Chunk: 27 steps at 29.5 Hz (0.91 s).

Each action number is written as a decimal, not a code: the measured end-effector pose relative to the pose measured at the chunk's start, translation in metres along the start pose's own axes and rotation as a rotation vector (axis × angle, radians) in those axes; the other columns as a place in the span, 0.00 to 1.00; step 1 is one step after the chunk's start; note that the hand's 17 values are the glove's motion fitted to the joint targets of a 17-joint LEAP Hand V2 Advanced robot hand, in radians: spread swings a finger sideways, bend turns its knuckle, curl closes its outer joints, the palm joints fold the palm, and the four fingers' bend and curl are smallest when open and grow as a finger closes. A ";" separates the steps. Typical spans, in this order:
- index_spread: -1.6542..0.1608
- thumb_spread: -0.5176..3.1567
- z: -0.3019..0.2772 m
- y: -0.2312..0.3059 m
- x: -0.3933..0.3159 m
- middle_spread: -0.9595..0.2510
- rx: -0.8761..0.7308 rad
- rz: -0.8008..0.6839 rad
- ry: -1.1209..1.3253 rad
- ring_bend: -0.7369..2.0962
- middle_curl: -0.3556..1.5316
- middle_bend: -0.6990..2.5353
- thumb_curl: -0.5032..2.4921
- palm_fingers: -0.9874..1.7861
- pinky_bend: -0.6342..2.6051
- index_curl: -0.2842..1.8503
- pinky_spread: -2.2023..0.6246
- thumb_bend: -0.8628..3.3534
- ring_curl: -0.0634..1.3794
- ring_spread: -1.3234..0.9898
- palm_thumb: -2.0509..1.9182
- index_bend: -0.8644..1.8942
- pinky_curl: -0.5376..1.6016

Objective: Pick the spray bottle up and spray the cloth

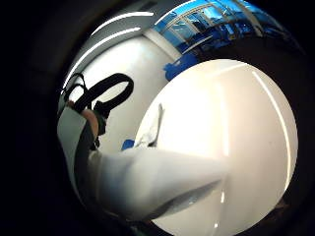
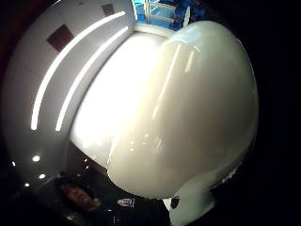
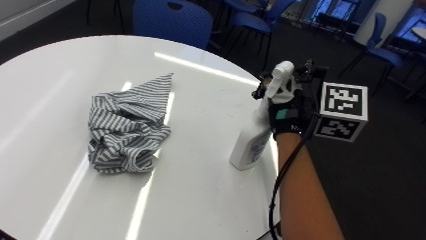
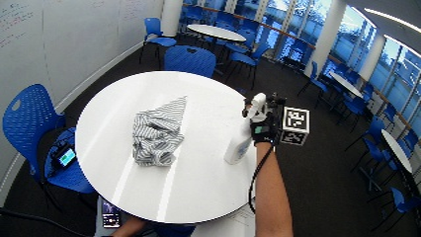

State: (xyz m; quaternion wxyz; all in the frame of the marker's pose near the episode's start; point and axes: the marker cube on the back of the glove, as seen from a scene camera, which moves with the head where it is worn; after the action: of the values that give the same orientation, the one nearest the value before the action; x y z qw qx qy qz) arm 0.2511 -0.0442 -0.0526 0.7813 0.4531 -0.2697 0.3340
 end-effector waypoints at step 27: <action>0.76 0.27 -0.004 -0.018 -0.039 0.62 0.126 -0.182 -0.011 0.53 0.48 0.43 0.40 0.87 0.32 0.39 0.67 0.20 0.38 0.47 0.76 0.45 0.43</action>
State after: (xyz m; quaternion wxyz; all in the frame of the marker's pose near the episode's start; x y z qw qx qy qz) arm 0.2407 -0.0580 -0.0919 0.7770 0.5255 -0.2101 0.2757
